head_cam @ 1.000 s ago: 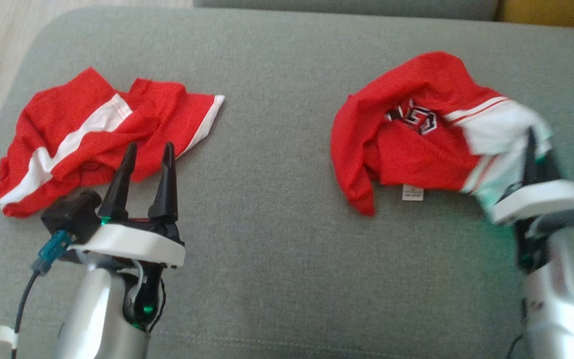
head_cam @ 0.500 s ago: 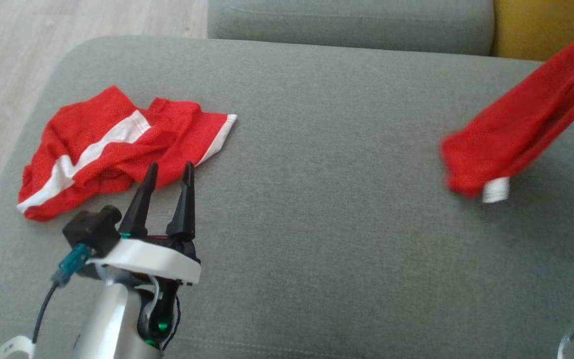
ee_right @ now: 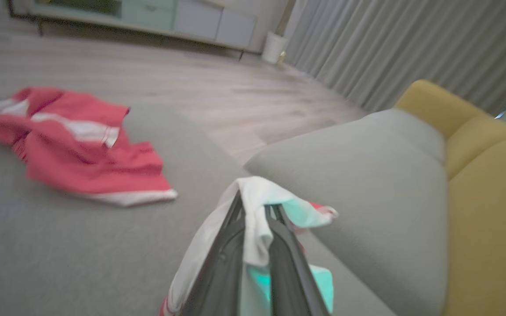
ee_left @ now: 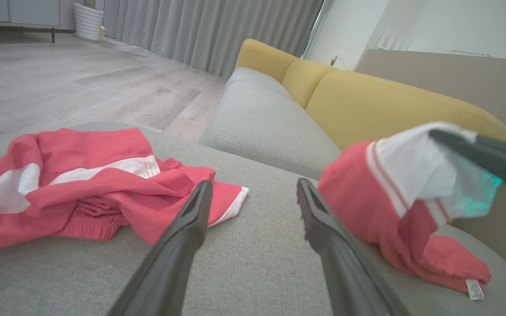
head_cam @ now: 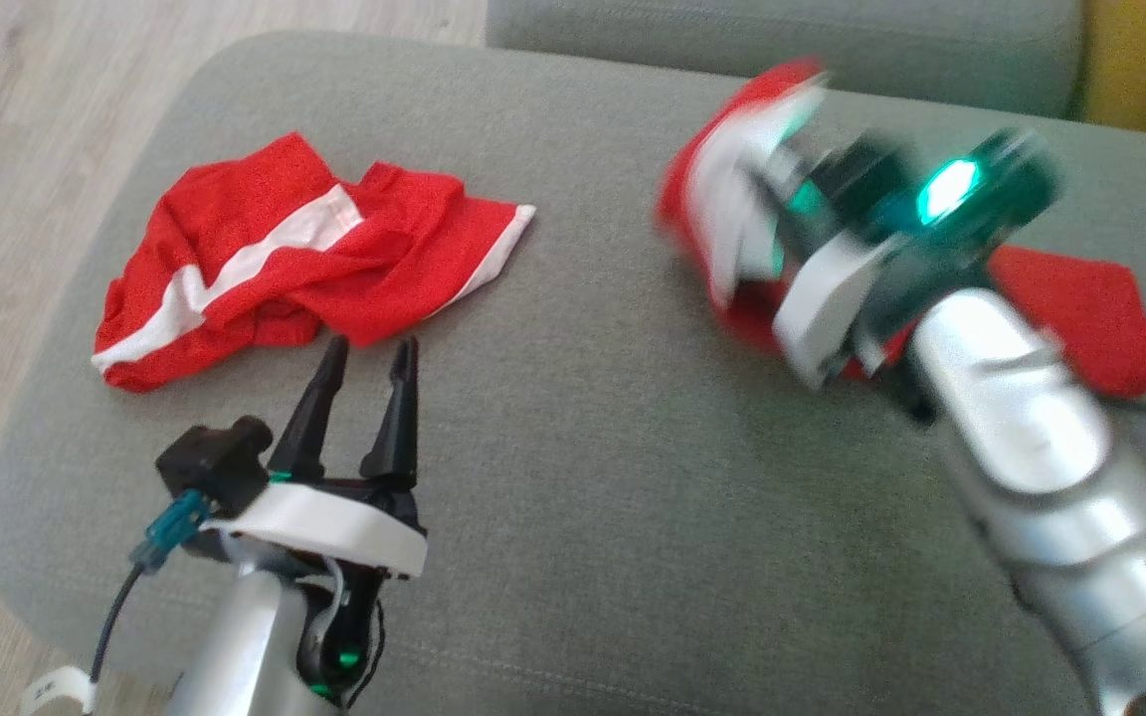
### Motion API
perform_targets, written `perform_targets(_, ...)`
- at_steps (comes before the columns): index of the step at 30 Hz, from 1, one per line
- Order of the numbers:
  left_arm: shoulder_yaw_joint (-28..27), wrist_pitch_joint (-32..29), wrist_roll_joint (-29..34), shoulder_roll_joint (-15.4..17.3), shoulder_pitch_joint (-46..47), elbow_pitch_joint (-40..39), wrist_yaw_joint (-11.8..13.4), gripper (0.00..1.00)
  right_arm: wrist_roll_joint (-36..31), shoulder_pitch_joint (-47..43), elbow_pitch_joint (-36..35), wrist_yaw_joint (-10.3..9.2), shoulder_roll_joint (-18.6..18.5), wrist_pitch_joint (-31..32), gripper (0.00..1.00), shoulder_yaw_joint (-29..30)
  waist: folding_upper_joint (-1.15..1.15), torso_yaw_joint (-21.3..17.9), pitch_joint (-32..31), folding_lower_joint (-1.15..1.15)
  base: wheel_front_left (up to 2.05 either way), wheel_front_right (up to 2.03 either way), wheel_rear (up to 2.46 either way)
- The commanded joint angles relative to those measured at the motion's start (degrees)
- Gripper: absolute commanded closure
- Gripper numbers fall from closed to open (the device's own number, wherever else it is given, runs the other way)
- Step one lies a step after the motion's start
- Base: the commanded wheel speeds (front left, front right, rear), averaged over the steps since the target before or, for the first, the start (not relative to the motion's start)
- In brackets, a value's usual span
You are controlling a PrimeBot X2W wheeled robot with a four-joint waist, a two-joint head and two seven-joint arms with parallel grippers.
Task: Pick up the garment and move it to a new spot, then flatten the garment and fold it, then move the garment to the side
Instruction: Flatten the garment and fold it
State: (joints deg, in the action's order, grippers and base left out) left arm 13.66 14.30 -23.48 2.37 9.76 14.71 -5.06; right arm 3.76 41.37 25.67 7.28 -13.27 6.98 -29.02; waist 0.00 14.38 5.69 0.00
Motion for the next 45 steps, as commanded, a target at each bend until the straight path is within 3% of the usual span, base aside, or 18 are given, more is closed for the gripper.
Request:
perform_targets(1,-0.7,0.7,-0.7,0.5,3.7,-1.8,0.1,0.0,1.8,2.1,2.6,0.21,0.9,-1.4,1.0,-6.1,0.0,1.6,1.6,0.0,0.0,0.0,0.0)
perform_targets(2,-0.1,0.7,-0.9,0.5,4.1,-1.6,0.2,0.0,3.3,2.6,4.8,0.21,1.6,-2.2,1.0,-9.0,0.0,2.1,2.0,0.0,0.0,0.0,0.0)
perform_targets(3,0.3,0.7,-1.1,0.5,4.4,-1.4,0.2,0.0,4.3,3.3,6.9,0.21,2.2,-3.4,0.06,-11.3,0.0,2.5,2.4,0.0,0.0,0.0,0.0)
perform_targets(4,0.8,0.7,-1.2,0.5,4.7,-1.2,0.2,0.0,5.1,4.0,8.9,0.21,2.8,-4.1,0.0,-13.8,0.0,2.9,2.6,0.0,0.0,0.0,0.0)
perform_targets(9,1.7,0.7,-1.5,0.5,5.3,-0.9,0.5,0.0,9.2,6.2,15.7,0.21,4.3,-6.1,0.0,-21.9,0.0,3.7,3.1,0.0,0.0,0.0,0.0)
perform_targets(13,1.1,0.7,-1.4,0.5,5.2,-0.8,0.9,0.0,12.6,8.0,19.4,0.21,4.5,-9.1,0.0,-22.4,0.0,2.6,2.7,0.0,0.0,0.0,0.0)
perform_targets(18,-0.2,0.7,-0.9,0.5,4.8,-1.4,1.1,0.0,14.1,8.8,22.8,0.21,3.2,-13.1,0.0,-15.7,0.0,-0.3,1.4,0.0,0.0,0.0,0.0)
perform_targets(26,-1.0,0.7,-0.5,0.5,4.3,-2.8,1.0,0.0,10.6,3.1,23.9,0.21,1.4,-18.3,0.0,0.3,0.0,-5.5,-0.3,0.0,0.0,0.0,0.0)
perform_targets(30,-1.0,0.7,-0.7,0.5,3.8,-3.4,1.1,0.0,7.8,-3.0,21.0,0.21,2.1,-19.9,0.0,9.8,0.0,-7.8,-1.0,0.0,0.0,0.0,0.0)
perform_targets(31,-0.7,0.7,-0.8,0.5,3.4,-3.7,1.1,0.0,6.0,-6.8,18.5,0.21,3.0,-20.3,0.0,14.0,0.0,-8.8,-1.2,0.0,0.0,0.0,0.0)
perform_targets(36,0.0,0.7,-0.6,0.5,2.2,-3.8,0.9,0.0,2.0,-16.9,9.9,0.21,7.1,-20.4,0.0,23.5,0.0,-11.0,-1.5,0.0,0.0,0.0,0.0)
perform_targets(45,2.1,0.7,0.9,0.5,2.6,-2.5,-0.5,0.0,-1.5,-26.3,-4.0,0.21,10.2,-15.6,0.0,28.6,0.0,-12.5,-0.3,0.0,0.0,0.0,0.0)
